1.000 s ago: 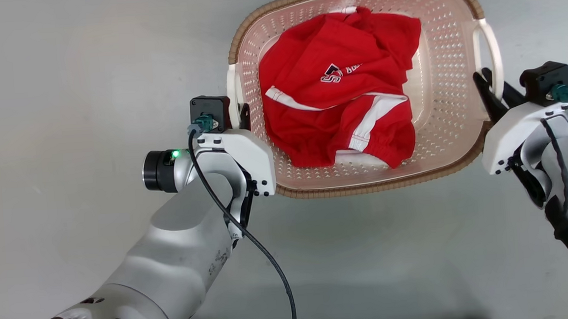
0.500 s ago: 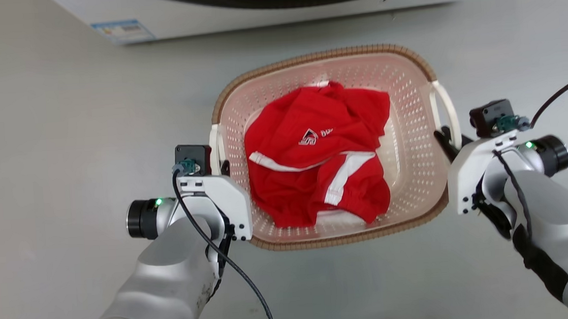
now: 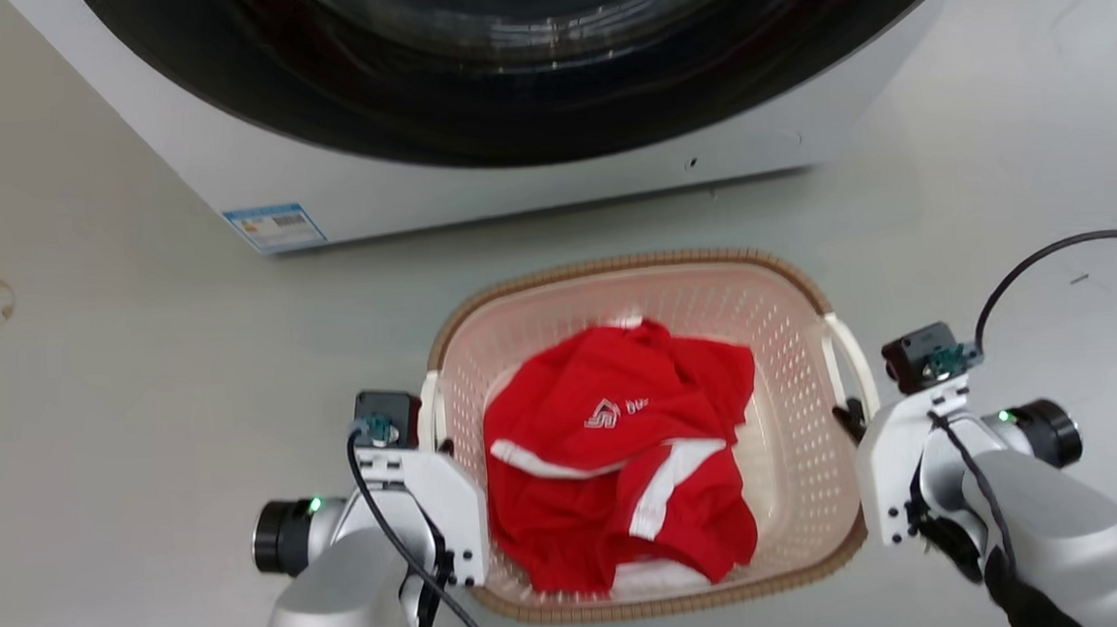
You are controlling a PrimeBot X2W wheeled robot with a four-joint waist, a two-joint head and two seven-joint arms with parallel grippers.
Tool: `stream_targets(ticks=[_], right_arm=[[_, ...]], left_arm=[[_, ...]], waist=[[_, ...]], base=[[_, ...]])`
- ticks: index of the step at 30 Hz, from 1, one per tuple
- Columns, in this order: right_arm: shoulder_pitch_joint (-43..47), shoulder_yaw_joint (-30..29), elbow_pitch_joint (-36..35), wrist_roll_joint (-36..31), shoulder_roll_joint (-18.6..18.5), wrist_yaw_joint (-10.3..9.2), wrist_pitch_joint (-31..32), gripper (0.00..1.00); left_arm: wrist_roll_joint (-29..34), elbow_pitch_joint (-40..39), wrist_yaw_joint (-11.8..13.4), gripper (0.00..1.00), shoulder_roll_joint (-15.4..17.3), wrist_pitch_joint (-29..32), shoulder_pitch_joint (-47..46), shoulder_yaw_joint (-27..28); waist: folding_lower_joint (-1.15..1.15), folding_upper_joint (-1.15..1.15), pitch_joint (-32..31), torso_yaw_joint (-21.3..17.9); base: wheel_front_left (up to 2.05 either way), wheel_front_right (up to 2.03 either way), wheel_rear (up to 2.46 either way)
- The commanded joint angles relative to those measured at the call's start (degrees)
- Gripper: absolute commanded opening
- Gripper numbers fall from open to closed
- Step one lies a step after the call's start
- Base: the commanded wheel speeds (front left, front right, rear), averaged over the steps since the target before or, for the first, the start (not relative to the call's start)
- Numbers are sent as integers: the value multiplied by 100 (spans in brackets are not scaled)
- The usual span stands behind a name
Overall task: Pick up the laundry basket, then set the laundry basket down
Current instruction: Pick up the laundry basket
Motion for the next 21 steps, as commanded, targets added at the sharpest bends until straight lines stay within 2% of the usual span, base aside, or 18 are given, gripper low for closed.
stream_targets(ticks=[1, 14, 21], right_arm=[[242, 123, 55, 1, -107, 34, 98, 0], [606, 617, -65, 595, -87, 34, 514, 0], [792, 791, -90, 868, -87, 34, 702, 0]], left_arm=[[102, 73, 0, 0, 208, -58, 13, 37], [108, 133, -357, 0, 306, 304, 676, 32], [123, 146, -565, 0, 406, 689, 956, 30]], waist=[[0, 0, -292, -28], [0, 0, -1462, 2], [0, 0, -1967, -33]], base=[[0, 0, 0], [0, 0, 0], [0, 0, 0]])
